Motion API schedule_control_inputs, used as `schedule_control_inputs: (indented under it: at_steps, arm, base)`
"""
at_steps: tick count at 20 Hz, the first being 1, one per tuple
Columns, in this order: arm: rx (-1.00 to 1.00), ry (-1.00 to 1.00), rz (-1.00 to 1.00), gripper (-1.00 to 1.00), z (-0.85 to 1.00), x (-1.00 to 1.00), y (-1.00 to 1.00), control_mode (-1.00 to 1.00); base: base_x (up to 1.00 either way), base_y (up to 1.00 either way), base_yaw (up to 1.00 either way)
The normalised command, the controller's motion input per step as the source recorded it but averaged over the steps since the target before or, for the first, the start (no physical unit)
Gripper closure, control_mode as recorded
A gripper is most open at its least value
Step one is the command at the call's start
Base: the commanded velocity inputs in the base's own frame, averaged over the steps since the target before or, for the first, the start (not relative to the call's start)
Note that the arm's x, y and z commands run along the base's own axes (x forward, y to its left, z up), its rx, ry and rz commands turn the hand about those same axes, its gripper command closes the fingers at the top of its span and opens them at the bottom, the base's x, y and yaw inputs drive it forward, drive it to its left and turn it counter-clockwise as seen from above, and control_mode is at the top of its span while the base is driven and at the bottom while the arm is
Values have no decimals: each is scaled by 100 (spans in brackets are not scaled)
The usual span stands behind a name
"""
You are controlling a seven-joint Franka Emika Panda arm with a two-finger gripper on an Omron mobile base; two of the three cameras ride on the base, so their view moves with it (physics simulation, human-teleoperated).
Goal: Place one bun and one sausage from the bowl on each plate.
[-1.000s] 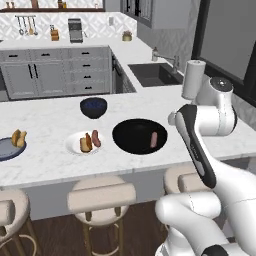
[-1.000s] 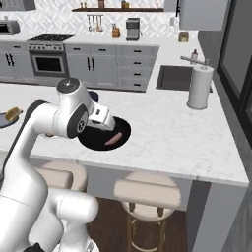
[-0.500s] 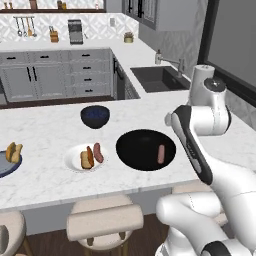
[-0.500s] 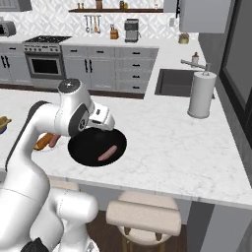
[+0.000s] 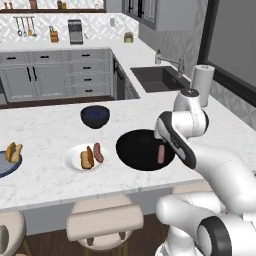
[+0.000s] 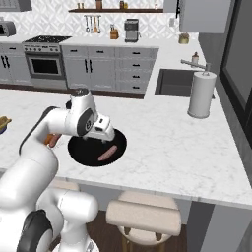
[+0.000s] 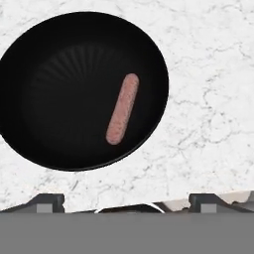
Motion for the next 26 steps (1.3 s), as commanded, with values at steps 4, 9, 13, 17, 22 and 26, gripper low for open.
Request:
schedule_control_inputs:
  at_steps: [4,9,13,17,22,26]
  arm:
    - [1,10,0,-100,-77,26,0,-100]
    - [2,1,0,-100,-32,62,0,-100]
    - [0,0,0,-100,-52,61,0,-100]
    - [0,3,0,-100,-55,36,0,-100]
    - [0,2,0,-100,-49,30,0,-100]
    - [0,1,0,-100,-45,21,0,-100]
  base:
    - [0,0,0]
    - [0,0,0]
    - [0,0,0]
    - [0,0,0]
    - [0,0,0]
    - [0,0,0]
